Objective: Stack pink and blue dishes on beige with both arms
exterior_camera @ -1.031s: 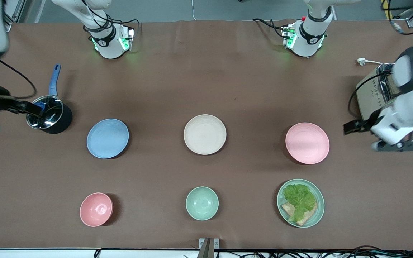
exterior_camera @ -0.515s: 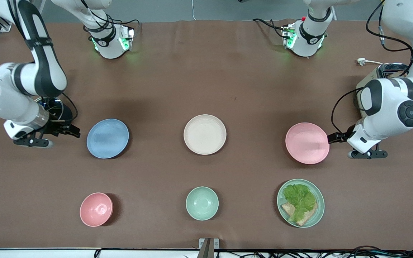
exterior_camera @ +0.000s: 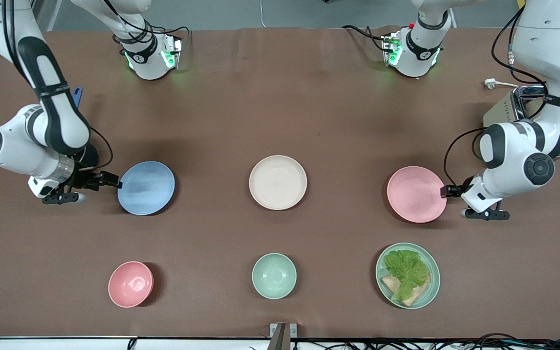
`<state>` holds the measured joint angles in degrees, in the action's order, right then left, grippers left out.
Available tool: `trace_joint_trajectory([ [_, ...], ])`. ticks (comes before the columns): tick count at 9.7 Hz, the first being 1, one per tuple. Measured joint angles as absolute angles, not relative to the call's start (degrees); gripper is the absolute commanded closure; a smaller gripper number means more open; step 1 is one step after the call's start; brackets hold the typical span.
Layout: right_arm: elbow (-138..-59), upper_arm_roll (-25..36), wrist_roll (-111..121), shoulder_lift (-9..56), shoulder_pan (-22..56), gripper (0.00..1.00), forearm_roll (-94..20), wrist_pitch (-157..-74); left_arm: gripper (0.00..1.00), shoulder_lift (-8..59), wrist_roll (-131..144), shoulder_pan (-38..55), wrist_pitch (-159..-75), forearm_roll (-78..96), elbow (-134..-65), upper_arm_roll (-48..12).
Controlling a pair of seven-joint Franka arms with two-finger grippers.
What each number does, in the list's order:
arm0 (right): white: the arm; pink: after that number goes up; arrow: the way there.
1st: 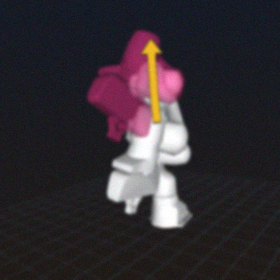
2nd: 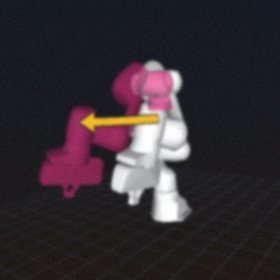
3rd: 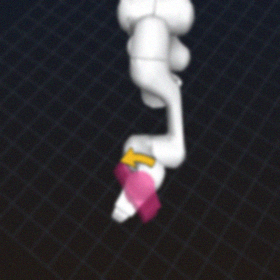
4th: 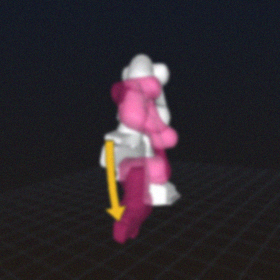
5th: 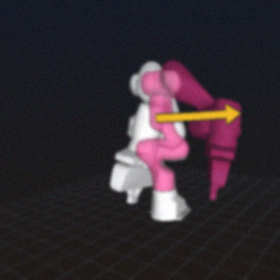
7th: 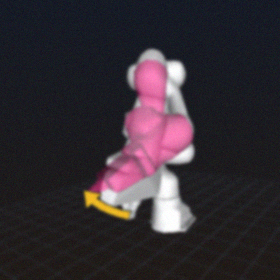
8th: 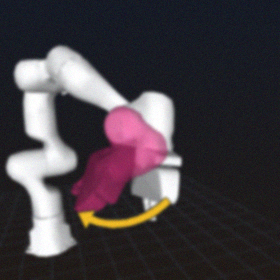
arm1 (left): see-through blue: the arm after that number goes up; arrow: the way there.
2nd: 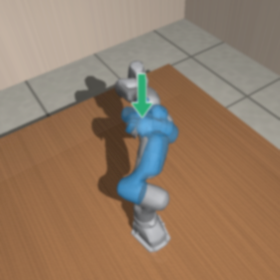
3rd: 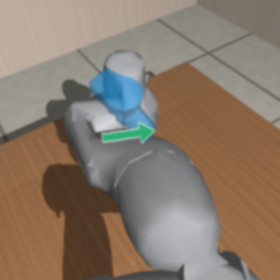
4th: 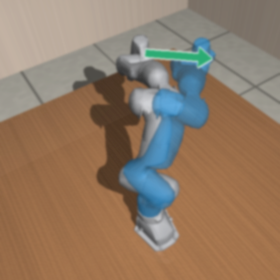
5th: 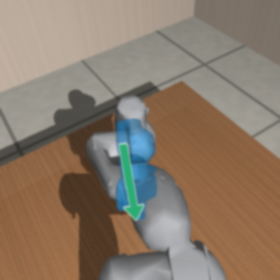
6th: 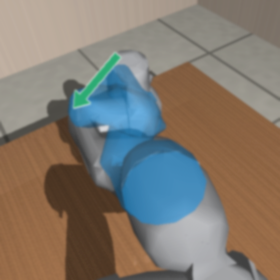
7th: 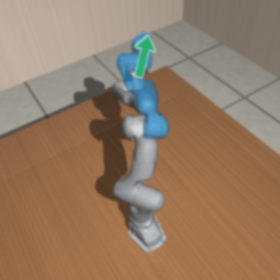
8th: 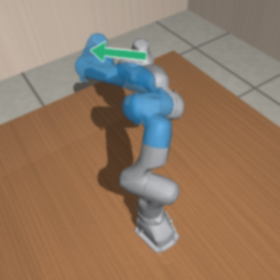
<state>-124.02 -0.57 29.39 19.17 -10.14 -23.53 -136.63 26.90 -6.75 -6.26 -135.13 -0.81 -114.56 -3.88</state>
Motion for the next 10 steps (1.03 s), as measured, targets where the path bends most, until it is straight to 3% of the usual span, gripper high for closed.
trace_joint_trajectory([
  [3, -124.0, -0.6, 37.4, 21.3, -11.6, 0.0, -28.9, -135.9, 0.63, 28.0, -6.8, -6.3, -135.2, -0.8, -114.6, -4.4],
  [6, -124.0, -0.5, 43.8, 23.1, -12.4, 0.13, -34.3, -135.7, 0.99, 28.6, -6.8, -6.3, -135.8, -0.8, -114.6, -4.5],
  [8, -124.0, -0.6, 44.6, 23.9, -12.4, 0.27, -35.7, -135.8, 1.0, 28.4, -6.9, -6.3, -135.8, -0.6, -114.3, -4.8],
  [10, -124.0, -0.6, 44.6, 24.5, -12.4, 0.34, -35.8, -135.8, 1.0, 27.3, -7.4, -6.5, -135.6, -0.6, -114.1, -5.3],
])
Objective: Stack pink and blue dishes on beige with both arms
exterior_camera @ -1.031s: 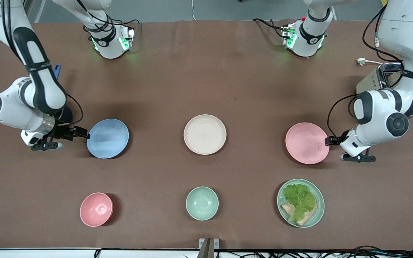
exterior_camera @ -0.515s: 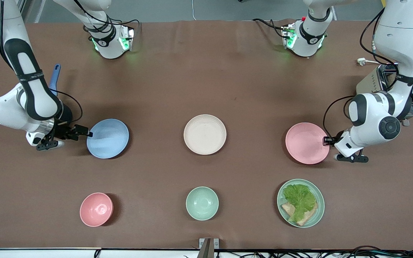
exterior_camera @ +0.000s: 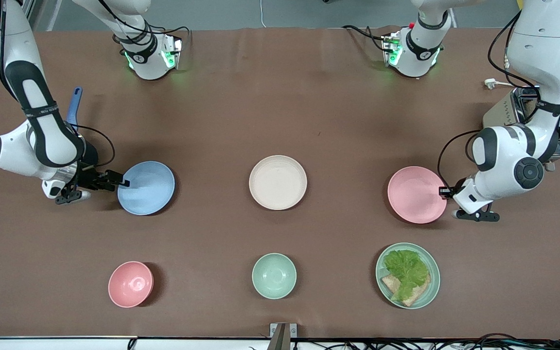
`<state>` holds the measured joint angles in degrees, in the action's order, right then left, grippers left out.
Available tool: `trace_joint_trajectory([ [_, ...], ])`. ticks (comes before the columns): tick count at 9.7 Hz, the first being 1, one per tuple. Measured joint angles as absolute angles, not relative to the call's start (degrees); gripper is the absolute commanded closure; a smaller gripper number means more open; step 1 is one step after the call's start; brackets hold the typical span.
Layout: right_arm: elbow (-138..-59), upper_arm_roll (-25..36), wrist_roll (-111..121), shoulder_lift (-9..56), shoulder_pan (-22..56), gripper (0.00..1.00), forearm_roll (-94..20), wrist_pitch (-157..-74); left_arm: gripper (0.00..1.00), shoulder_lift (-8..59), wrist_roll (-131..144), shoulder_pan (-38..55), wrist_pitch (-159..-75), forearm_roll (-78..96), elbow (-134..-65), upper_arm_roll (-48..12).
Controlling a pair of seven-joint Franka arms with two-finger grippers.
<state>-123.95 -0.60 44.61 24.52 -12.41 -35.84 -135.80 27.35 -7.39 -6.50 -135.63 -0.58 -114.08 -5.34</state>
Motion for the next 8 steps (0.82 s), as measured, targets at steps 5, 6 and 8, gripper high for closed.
trace_joint_trajectory([
  [5, -123.9, -0.7, 46.7, 25.5, -12.4, 0.57, -39.4, -135.8, 1.0, 20.3, 3.8, -7.6, -126.8, 4.7, -108.5, -21.1],
  [6, -123.9, -0.7, 46.9, 25.9, -12.4, 0.65, -39.4, -135.8, 1.0, 20.4, 9.5, -6.4, -126.7, 4.7, -107.9, -24.9],
  [8, -123.8, -0.7, 46.9, 26.2, -12.4, 0.99, -39.5, -135.9, 1.0, 22.3, 18.4, 0.2, -128.1, 4.7, -107.1, -26.6],
])
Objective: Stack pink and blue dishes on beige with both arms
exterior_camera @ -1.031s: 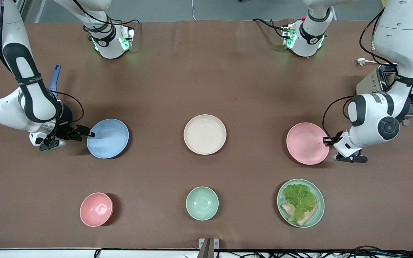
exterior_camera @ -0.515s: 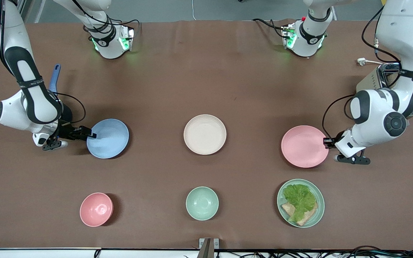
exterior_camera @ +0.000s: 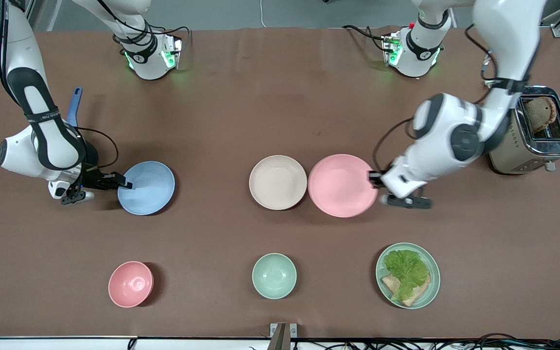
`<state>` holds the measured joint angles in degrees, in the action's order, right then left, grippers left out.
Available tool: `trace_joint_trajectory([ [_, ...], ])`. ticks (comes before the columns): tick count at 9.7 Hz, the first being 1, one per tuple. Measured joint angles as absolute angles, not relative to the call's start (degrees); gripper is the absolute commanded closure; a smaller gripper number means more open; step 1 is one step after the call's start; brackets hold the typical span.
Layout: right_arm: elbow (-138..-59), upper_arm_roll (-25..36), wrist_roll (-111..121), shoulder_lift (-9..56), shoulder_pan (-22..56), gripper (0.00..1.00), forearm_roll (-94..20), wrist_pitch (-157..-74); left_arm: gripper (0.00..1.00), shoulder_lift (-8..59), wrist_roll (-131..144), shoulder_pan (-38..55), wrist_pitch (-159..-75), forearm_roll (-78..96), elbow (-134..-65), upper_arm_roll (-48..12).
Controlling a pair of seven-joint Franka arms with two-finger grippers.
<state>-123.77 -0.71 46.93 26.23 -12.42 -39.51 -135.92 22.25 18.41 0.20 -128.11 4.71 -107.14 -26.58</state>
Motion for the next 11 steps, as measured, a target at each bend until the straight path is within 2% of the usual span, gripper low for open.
trace_joint_trajectory([
  [3, -122.3, -0.6, 46.9, 26.4, -12.6, 1.0, -41.1, -133.3, 1.0, 28.1, 30.6, 9.8, -131.1, 2.1, -104.8, -26.4],
  [7, -117.7, 0.0, 44.7, 25.5, -13.0, 1.0, -41.3, -123.9, 1.0, 33.3, 37.0, 12.3, -131.8, -4.0, -102.4, -26.3],
  [9, -115.0, 0.1, 39.8, 23.0, -13.3, 1.0, -41.3, -116.8, 0.99, 35.0, 38.9, 14.2, -131.8, -4.1, -100.3, -26.3],
  [11, -114.2, -0.5, 32.2, 19.5, -12.4, 1.0, -41.3, -113.6, 0.99, 36.7, 39.5, 14.6, -131.8, -5.5, -99.3, -26.2],
])
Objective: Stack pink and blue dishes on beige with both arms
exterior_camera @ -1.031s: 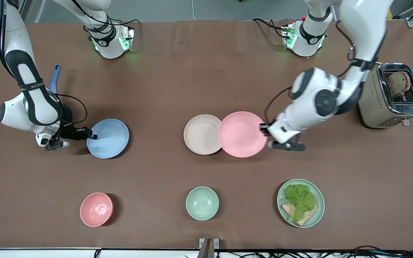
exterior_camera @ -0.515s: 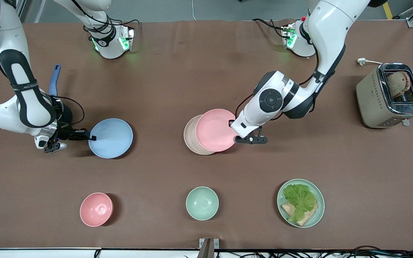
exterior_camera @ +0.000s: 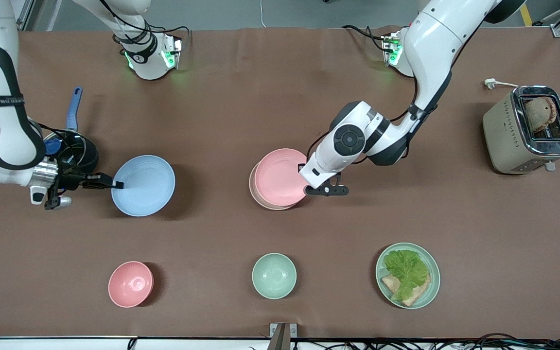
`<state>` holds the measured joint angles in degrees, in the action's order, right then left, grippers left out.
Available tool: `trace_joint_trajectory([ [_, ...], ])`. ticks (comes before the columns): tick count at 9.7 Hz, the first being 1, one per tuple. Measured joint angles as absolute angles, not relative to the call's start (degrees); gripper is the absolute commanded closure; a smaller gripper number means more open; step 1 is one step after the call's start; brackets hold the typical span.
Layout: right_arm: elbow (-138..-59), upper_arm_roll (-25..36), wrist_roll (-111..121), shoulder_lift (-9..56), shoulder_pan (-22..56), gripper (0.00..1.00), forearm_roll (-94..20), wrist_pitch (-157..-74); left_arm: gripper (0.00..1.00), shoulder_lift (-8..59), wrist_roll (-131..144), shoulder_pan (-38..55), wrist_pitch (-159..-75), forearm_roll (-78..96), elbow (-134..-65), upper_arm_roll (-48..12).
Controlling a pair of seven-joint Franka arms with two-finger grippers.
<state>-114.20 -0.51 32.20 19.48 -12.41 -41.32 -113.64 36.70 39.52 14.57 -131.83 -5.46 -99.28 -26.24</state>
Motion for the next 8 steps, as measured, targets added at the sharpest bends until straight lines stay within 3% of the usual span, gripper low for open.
trace_joint_trajectory([
  [2, -114.2, -1.0, 24.5, 16.1, -8.6, 1.0, -41.3, -112.8, 0.95, 38.5, 40.5, 14.7, -132.0, -6.4, -97.7, -26.2],
  [3, -114.2, -1.0, 21.2, 15.1, -6.2, 1.0, -41.3, -112.9, 0.67, 39.0, 40.7, 14.8, -132.0, -6.6, -96.9, -26.2],
  [4, -114.2, -1.1, 18.4, 14.5, -3.6, 1.0, -41.3, -113.7, 0.26, 39.3, 40.9, 14.9, -132.0, -6.6, -96.5, -26.2],
  [5, -114.3, -1.2, 15.2, 14.1, -0.7, 1.0, -41.3, -115.3, 0.0, 39.5, 41.7, 14.9, -132.0, -6.6, -96.4, -26.2],
  [8, -114.8, -1.4, 6.8, 13.9, 9.3, 0.99, -41.3, -121.4, 0.0, 39.3, 44.3, 16.3, -132.0, -7.7, -95.6, -26.2],
])
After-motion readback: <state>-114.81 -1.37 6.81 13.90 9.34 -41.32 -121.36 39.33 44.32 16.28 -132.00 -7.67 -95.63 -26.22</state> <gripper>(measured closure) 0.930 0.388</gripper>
